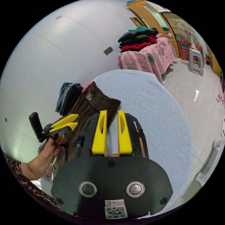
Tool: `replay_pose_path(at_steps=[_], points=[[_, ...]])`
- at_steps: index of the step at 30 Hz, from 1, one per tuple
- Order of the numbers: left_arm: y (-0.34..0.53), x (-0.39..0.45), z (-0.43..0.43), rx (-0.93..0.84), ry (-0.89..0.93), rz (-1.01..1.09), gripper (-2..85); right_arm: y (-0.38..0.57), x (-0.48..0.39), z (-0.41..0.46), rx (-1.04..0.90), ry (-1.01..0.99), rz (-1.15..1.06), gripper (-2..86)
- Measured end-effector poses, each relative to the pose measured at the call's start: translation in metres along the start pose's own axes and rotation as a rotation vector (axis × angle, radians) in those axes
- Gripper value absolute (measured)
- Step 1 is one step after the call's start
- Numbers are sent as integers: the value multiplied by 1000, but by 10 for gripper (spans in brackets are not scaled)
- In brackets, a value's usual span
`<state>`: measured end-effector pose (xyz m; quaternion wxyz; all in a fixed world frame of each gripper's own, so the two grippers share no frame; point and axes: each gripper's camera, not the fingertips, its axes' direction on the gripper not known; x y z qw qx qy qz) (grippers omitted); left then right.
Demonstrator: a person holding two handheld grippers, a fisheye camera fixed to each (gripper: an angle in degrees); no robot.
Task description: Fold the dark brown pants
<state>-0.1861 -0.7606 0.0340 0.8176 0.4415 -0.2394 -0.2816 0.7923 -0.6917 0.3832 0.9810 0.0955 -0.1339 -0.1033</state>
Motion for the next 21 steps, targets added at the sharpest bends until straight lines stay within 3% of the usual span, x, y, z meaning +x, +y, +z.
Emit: replay_pose_path(at_steps=[4, 9, 13, 21], points=[[2, 28, 59, -80, 15, -13, 122, 26, -22, -17, -103, 116, 34, 20], [11, 35, 99, -106, -38, -40, 87, 82, -64, -37, -235, 64, -109, 56], [19, 50, 112, -121, -84, -26, 51, 115, -79, -34, -362, -50, -92, 36], [38, 67, 150, -161, -202, -73, 71, 136, -169, -20, -439, -59, -258, 61]])
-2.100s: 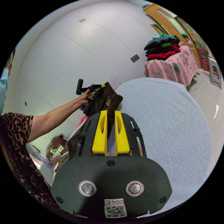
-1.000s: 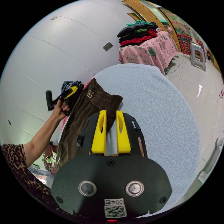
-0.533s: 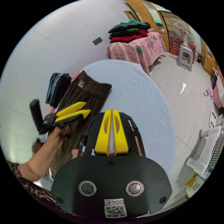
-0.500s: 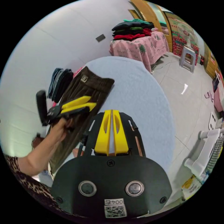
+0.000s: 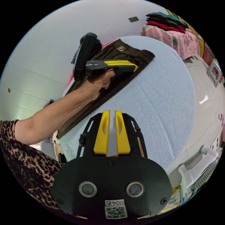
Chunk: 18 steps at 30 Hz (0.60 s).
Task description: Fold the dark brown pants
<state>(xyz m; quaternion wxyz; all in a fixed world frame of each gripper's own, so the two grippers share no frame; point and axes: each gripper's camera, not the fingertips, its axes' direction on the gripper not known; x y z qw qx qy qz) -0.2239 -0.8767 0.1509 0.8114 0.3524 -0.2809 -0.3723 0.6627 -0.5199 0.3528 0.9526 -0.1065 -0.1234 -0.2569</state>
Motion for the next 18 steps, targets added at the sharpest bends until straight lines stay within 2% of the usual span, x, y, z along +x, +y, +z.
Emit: replay_pose_path(at_steps=[3, 8, 13, 16, 18], points=[[25, -31, -23, 36, 184, -67, 71, -18, -37, 13, -78, 49, -78, 78], [154, -87, -81, 152, 205, -256, 78, -45, -119, 51, -204, 108, -257, 87], [355, -124, -130, 38, 27, -443, 90, -66, -207, 117, -361, 140, -390, 132], [471, -152, -158, -51, -102, -609, 101, -71, -248, 164, -449, 289, -408, 131], [541, -171, -179, -93, -180, -737, 112, -67, -268, 194, -473, 471, -399, 87]])
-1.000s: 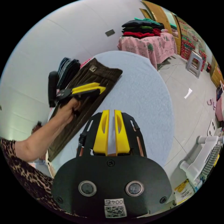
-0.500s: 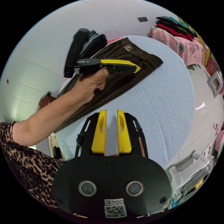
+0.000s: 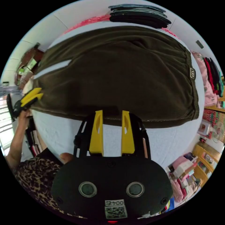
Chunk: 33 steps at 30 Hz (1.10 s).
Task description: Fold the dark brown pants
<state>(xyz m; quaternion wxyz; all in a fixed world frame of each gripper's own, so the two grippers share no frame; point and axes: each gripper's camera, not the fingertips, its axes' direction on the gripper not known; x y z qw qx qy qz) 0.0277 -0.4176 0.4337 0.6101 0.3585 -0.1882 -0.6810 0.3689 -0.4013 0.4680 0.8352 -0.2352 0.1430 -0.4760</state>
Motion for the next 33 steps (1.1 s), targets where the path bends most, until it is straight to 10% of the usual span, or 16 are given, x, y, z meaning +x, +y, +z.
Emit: replay_pose_path(at_steps=[10, 33], points=[[159, -229, -12, 12, -46, -499, 139, -15, -27, 16, -57, 10, 44, 47], [300, -312, 16, 101, 448, -674, 131, 105, -32, 39, 218, -696, 513, -1]])
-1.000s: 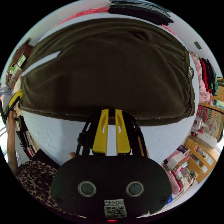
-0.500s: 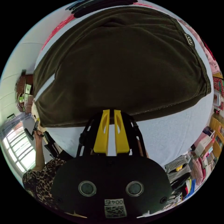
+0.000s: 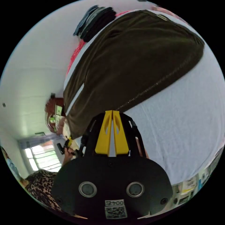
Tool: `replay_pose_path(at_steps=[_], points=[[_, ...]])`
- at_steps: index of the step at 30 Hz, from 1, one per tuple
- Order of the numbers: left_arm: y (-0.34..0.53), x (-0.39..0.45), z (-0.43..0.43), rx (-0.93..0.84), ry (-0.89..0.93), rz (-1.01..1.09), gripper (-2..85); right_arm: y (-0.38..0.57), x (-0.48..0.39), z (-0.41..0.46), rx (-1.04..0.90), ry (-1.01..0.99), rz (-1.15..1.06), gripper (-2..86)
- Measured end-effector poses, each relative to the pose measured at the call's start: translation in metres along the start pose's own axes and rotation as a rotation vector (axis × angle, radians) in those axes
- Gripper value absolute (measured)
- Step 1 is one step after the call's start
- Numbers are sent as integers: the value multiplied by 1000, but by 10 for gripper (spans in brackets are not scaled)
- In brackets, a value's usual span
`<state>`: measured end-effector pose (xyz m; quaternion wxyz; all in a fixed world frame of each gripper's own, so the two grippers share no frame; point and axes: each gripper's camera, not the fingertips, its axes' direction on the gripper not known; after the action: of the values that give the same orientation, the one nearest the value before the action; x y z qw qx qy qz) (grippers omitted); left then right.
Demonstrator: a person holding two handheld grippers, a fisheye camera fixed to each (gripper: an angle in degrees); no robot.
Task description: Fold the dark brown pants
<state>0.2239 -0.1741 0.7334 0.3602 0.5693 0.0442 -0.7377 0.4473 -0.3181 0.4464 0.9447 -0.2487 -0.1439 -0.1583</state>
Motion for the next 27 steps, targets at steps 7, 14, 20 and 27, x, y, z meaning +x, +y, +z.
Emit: replay_pose_path(at_steps=[7, 14, 20, 27], points=[[2, -7, -8, -19, 24, 8, 126, 21, 60, 5, 76, -272, 236, 98], [9, 0, -12, -12, -13, 12, 99, 19, 56, 23, 104, -349, 285, 90], [9, 20, -22, -34, -128, 60, 42, 20, 31, 32, 109, -234, 274, 30], [56, 25, -26, -49, -144, -8, 31, 33, -1, 40, 58, -27, 167, 0]])
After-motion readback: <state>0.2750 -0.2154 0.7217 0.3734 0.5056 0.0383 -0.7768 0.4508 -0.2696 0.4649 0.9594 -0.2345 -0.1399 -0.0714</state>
